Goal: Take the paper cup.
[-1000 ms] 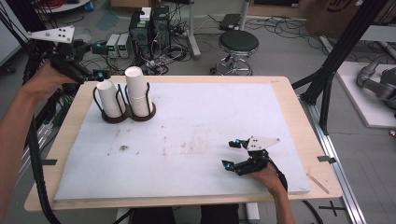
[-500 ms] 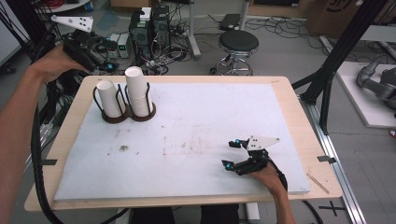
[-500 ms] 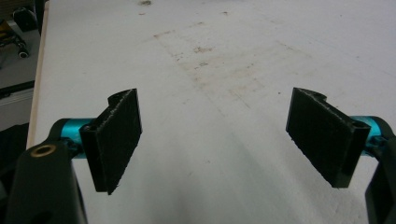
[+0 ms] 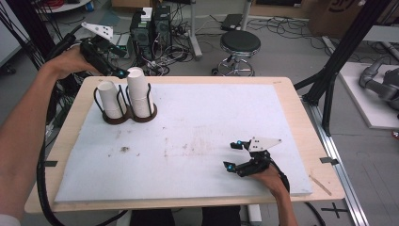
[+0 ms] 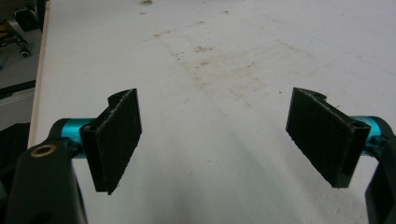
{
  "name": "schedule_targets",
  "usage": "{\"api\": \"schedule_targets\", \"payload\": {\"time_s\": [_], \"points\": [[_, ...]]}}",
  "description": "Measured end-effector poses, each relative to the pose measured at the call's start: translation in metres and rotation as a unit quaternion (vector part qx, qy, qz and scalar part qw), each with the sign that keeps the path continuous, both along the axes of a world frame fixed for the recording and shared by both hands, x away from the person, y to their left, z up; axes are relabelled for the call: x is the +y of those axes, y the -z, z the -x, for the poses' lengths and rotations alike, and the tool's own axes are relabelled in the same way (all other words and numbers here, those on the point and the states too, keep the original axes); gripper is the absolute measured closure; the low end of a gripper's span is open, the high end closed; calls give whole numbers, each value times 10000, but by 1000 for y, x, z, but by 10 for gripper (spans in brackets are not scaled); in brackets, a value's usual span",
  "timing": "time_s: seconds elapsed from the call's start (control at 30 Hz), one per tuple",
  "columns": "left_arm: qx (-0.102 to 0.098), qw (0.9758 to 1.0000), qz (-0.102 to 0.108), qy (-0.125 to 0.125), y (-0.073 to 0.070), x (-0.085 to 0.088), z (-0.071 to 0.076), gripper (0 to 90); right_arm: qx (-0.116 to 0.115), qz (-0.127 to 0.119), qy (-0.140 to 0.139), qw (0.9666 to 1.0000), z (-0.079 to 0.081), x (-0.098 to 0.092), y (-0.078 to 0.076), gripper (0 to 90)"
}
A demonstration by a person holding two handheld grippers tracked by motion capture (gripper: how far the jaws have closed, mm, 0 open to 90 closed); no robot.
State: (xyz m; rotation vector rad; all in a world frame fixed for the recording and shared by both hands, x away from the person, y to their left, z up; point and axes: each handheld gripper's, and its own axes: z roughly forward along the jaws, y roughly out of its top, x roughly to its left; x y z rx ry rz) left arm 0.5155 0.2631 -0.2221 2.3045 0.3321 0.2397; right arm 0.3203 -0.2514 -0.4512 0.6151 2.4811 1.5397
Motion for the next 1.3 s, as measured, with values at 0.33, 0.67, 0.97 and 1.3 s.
{"api": "schedule_targets", "payload": {"time_s": [0.33, 0.67, 0.97, 1.3], "points": [[504, 9937, -1003, -61, 11, -29, -19, 18, -22, 2, -10, 10000, 0, 0, 0, 188], [830, 9858, -1454, -89, 18, -34, -29, 131, -22, -17, -11, 10000, 0, 0, 0, 188], [805, 9835, -1606, -194, 23, -36, -34, 127, -18, -18, -24, 10000, 0, 0, 0, 188], [793, 9802, -1806, -171, 23, -42, -35, 330, -6, 3, -26, 10000, 0, 0, 0, 188]]}}
